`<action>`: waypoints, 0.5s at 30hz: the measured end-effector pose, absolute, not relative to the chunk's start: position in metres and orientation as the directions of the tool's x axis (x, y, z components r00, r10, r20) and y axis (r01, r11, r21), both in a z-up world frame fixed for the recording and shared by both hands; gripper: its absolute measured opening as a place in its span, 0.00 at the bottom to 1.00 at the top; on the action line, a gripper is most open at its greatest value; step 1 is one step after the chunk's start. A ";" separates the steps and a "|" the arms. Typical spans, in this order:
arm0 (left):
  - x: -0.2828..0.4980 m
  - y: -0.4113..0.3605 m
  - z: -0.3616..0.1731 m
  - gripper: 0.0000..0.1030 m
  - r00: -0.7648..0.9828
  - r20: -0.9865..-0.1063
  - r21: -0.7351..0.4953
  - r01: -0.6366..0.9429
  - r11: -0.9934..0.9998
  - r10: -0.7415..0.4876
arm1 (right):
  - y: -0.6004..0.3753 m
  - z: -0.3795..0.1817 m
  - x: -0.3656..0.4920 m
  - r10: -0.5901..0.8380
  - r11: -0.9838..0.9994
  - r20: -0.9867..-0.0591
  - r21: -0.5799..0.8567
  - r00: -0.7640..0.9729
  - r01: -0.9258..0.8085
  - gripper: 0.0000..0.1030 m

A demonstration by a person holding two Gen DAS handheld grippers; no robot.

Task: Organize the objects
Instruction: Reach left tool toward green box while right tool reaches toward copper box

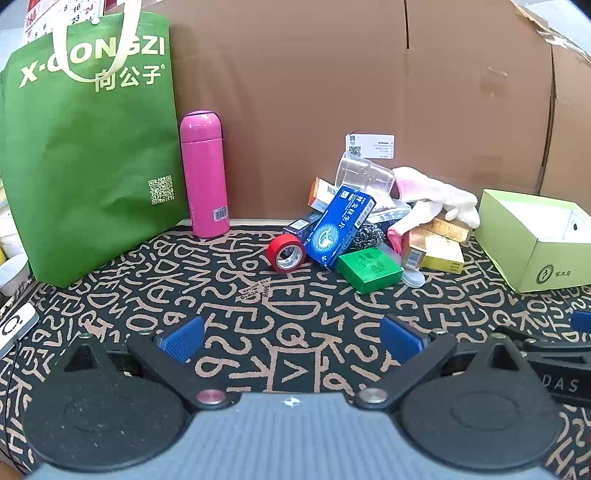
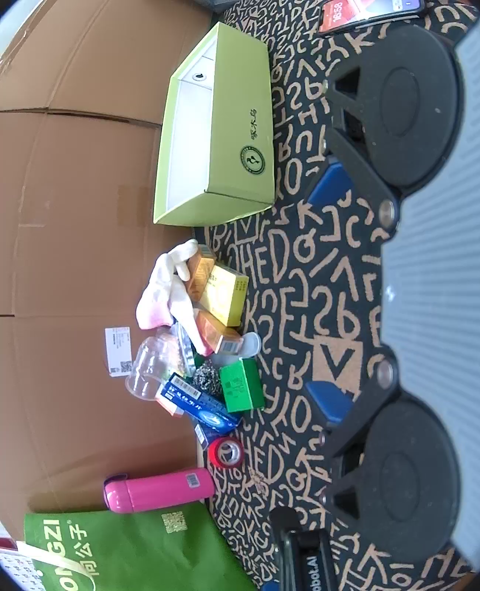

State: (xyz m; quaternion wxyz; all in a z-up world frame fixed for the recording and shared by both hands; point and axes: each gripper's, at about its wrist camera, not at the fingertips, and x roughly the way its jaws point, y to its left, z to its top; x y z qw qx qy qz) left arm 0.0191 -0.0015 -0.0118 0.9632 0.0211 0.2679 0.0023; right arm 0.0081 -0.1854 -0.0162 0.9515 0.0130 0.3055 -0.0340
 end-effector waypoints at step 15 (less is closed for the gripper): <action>0.045 0.002 -0.020 1.00 0.844 -0.533 -0.001 0.067 0.998 -0.057 | -0.189 -0.032 0.032 -0.018 0.999 -0.599 0.017 0.801 0.035 1.00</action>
